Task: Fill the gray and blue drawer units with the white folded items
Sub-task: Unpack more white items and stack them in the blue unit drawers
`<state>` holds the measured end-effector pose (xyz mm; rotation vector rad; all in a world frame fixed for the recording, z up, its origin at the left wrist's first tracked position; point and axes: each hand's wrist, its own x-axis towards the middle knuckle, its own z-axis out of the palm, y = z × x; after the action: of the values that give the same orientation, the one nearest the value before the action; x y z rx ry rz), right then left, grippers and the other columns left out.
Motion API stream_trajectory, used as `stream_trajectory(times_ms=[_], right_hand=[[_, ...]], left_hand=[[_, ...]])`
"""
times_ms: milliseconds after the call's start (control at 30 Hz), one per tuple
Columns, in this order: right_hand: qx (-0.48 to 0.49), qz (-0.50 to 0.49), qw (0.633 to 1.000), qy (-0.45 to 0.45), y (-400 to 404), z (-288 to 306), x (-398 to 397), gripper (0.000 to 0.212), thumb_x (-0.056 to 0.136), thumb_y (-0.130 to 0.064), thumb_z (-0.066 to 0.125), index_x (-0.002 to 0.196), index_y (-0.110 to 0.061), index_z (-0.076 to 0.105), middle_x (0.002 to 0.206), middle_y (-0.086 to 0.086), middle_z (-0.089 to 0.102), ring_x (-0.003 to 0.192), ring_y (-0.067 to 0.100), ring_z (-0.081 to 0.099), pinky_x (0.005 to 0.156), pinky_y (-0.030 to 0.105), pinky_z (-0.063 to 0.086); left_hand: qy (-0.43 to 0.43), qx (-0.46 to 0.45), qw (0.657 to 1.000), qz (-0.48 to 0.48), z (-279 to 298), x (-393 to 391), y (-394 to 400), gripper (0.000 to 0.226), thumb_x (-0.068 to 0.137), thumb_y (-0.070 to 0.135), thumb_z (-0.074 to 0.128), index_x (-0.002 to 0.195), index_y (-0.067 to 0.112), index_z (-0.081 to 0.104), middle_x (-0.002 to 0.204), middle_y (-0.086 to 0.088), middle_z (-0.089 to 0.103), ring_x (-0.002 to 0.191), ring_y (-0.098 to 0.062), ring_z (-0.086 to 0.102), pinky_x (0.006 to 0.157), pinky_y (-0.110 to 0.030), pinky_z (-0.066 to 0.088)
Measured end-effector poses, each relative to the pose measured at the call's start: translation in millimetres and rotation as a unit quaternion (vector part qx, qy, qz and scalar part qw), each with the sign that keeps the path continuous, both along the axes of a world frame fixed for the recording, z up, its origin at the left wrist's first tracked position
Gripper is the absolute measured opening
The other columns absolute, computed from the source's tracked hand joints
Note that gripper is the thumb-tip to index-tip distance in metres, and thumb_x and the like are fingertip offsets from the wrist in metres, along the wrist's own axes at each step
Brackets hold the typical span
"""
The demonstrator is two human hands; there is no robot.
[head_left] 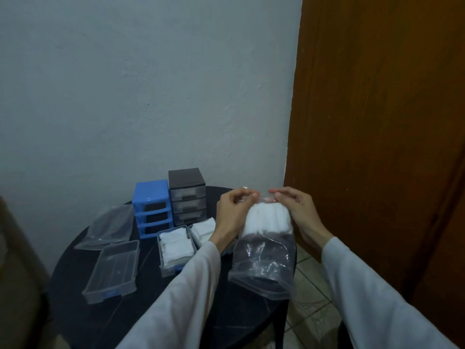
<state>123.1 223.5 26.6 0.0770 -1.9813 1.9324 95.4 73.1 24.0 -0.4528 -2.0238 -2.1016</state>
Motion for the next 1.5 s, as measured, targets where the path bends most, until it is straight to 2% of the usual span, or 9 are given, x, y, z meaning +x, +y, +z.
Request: stream_trajectory(times_ms=[200,300,400,633,733,967,1233,1400,1500], right_hand=[[0.003,0.052,0.999,0.004,6,-3,6,0.021,0.090,-0.014,0.057,0.110,-0.019,0.058,0.111,0.005,0.060,0.093,0.023,0.064,0.069,0.031,0.057],[-0.005,0.068,0.997,0.029,9,-9,9,0.015,0.089,-0.008,0.056,0.096,-0.022,0.056,0.114,0.009,0.059,0.100,0.029,0.062,0.080,0.045,0.056],[0.000,-0.007,0.999,0.041,13,-12,3,0.016,0.089,-0.004,0.055,0.081,-0.017,0.061,0.100,0.007,0.063,0.098,0.030,0.059,0.082,0.041,0.052],[0.016,-0.043,0.999,0.015,20,-19,-2,0.013,0.089,-0.014,0.059,0.100,-0.014,0.067,0.104,0.008,0.067,0.097,0.023,0.064,0.079,0.033,0.053],[0.066,-0.037,0.997,0.034,22,-20,3,0.012,0.092,-0.019,0.054,0.097,-0.018,0.065,0.098,0.002,0.068,0.091,0.017,0.067,0.074,0.028,0.053],[0.079,0.045,0.995,0.044,30,-22,11,0.033,0.086,-0.009,0.061,0.114,-0.028,0.056,0.111,0.004,0.059,0.095,0.013,0.065,0.071,0.023,0.055],[0.103,-0.022,0.993,0.055,34,-34,6,0.011,0.091,-0.005,0.053,0.099,-0.011,0.051,0.095,0.002,0.063,0.084,0.006,0.067,0.064,0.017,0.053],[0.169,-0.010,0.985,-0.023,39,-50,10,0.014,0.089,-0.012,0.057,0.095,-0.025,0.056,0.112,-0.003,0.056,0.108,0.016,0.053,0.071,0.016,0.044],[0.275,-0.062,0.959,-0.037,40,-60,21,0.015,0.086,-0.023,0.064,0.098,-0.031,0.060,0.125,-0.007,0.040,0.119,0.009,0.033,0.094,0.024,0.035]], left_hand=[[0.011,0.040,0.999,-0.004,1,5,5,0.012,0.088,0.010,0.062,0.089,0.020,0.069,0.093,-0.003,0.069,0.084,-0.017,0.066,0.068,-0.022,0.055],[0.020,0.060,0.996,-0.055,2,6,4,0.022,0.090,0.007,0.057,0.110,0.017,0.060,0.108,-0.003,0.063,0.090,-0.012,0.065,0.070,-0.020,0.055],[-0.007,0.090,0.984,-0.152,-5,12,4,0.035,0.090,0.006,0.056,0.123,0.015,0.047,0.114,-0.007,0.060,0.088,-0.011,0.065,0.069,-0.021,0.054],[0.003,-0.018,0.990,-0.141,-16,8,9,0.022,0.091,0.000,0.050,0.084,0.012,0.066,0.109,-0.013,0.062,0.093,-0.017,0.059,0.069,-0.017,0.049],[0.000,-0.027,0.994,-0.103,-20,4,13,0.022,0.090,0.001,0.053,0.085,0.015,0.070,0.104,-0.009,0.068,0.099,-0.019,0.061,0.083,-0.025,0.049],[0.013,-0.005,0.998,-0.059,-24,2,16,0.023,0.091,0.003,0.053,0.086,0.018,0.069,0.103,-0.006,0.068,0.100,-0.022,0.063,0.086,-0.033,0.053],[-0.015,-0.067,0.985,-0.156,-36,9,18,0.025,0.082,-0.001,0.064,0.097,0.020,0.062,0.108,0.002,0.063,0.103,-0.014,0.060,0.085,-0.027,0.053],[-0.032,-0.058,0.995,-0.073,-53,5,29,0.017,0.081,0.001,0.065,0.084,0.017,0.066,0.100,-0.001,0.067,0.096,-0.013,0.063,0.083,-0.027,0.052],[-0.040,-0.046,0.996,-0.061,-64,3,37,0.018,0.082,0.000,0.064,0.082,0.018,0.066,0.097,0.001,0.067,0.094,-0.012,0.063,0.081,-0.026,0.054]])
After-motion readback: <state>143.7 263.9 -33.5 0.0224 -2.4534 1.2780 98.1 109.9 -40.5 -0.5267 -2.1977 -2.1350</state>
